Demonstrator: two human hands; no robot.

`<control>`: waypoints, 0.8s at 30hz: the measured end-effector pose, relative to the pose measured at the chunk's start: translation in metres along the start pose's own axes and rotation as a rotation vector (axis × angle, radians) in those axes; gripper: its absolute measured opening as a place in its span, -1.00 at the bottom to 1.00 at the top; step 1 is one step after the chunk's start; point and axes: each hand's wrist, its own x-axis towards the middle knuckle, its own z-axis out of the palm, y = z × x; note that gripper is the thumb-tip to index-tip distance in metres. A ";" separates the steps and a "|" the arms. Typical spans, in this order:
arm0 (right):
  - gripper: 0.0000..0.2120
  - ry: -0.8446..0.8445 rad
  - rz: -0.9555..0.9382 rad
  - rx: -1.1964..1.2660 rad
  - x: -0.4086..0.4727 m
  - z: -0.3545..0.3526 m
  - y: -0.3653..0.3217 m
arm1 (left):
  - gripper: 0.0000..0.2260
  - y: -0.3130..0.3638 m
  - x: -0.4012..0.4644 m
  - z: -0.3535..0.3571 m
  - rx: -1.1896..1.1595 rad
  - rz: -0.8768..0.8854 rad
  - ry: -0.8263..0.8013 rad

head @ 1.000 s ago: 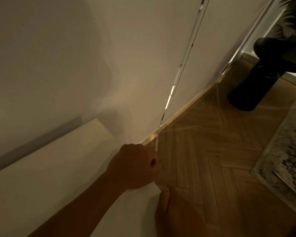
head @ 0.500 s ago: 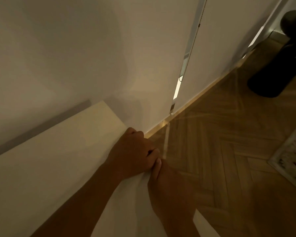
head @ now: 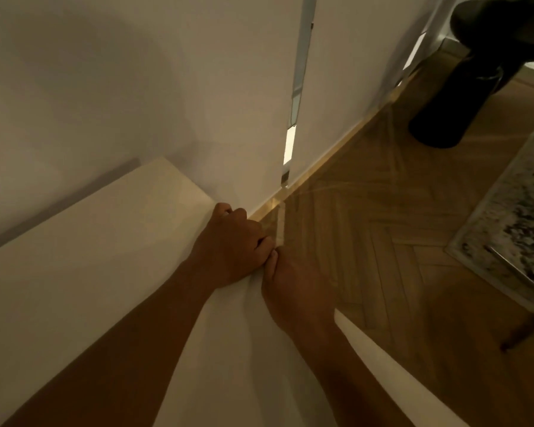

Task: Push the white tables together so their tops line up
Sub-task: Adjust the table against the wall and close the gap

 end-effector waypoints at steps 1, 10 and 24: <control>-0.65 -0.085 0.028 0.024 -0.001 0.003 0.002 | -0.42 0.001 0.000 0.002 0.039 0.038 -0.005; -0.54 -0.155 0.021 0.027 -0.013 -0.002 0.013 | -0.43 0.011 0.001 0.009 0.101 0.161 0.045; -0.67 -0.190 0.045 -0.019 -0.010 -0.005 0.012 | -0.45 0.010 0.000 0.004 0.138 0.223 0.096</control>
